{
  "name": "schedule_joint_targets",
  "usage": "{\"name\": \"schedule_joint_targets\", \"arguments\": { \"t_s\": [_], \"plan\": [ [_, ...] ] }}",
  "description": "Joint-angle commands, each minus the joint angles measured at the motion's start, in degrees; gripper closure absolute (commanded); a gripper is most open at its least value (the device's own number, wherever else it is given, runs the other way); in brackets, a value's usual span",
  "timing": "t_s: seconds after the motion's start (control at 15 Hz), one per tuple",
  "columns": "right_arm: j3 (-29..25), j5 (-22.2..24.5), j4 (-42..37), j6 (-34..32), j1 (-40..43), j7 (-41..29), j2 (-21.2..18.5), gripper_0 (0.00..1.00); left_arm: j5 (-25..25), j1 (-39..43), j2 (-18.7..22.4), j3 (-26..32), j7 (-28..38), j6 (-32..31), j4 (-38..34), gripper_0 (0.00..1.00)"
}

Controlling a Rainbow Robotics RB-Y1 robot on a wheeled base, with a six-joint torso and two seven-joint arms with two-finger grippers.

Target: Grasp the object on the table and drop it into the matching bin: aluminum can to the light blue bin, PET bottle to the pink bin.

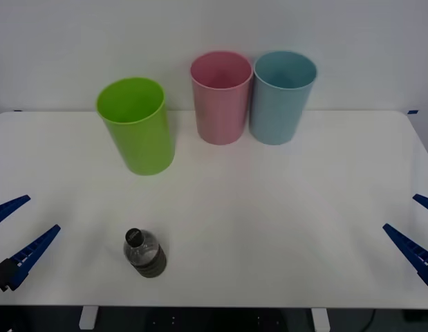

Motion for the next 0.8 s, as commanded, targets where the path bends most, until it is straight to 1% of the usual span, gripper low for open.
{"name": "schedule_joint_targets", "arguments": {
  "t_s": [0.07, 0.13, 0.2, 0.53, 0.8],
  "plan": [
    [0.0, 0.0, 0.0, 0.0, 0.0, 0.0, 0.0, 0.0, 0.0, 0.0, 0.0, 0.0, 0.0, 0.0, 0.0, 0.0],
    [0.0, 0.0, 0.0, 0.0, 0.0, 0.0, 0.0, 0.0, -0.02, 0.65, -0.85, 0.15, 0.18, 0.3, 1.4, 0.0],
    [0.0, 0.0, 0.0, 0.0, 0.0, 0.0, 0.0, 0.0, 0.42, 0.83, -0.85, 0.15, 0.18, 0.3, 1.84, 0.0],
    [0.0, 0.0, 0.0, 0.0, 0.0, 0.0, 0.0, 0.0, 1.47, 2.32, 0.73, -0.29, 0.18, 0.83, 1.92, 0.0],
    [0.0, 0.0, 0.0, 0.0, 0.0, 0.0, 0.0, 0.0, 1.56, 3.2, 0.91, -0.29, -1.23, 0.92, 4.82, 0.0]
  ]
}}
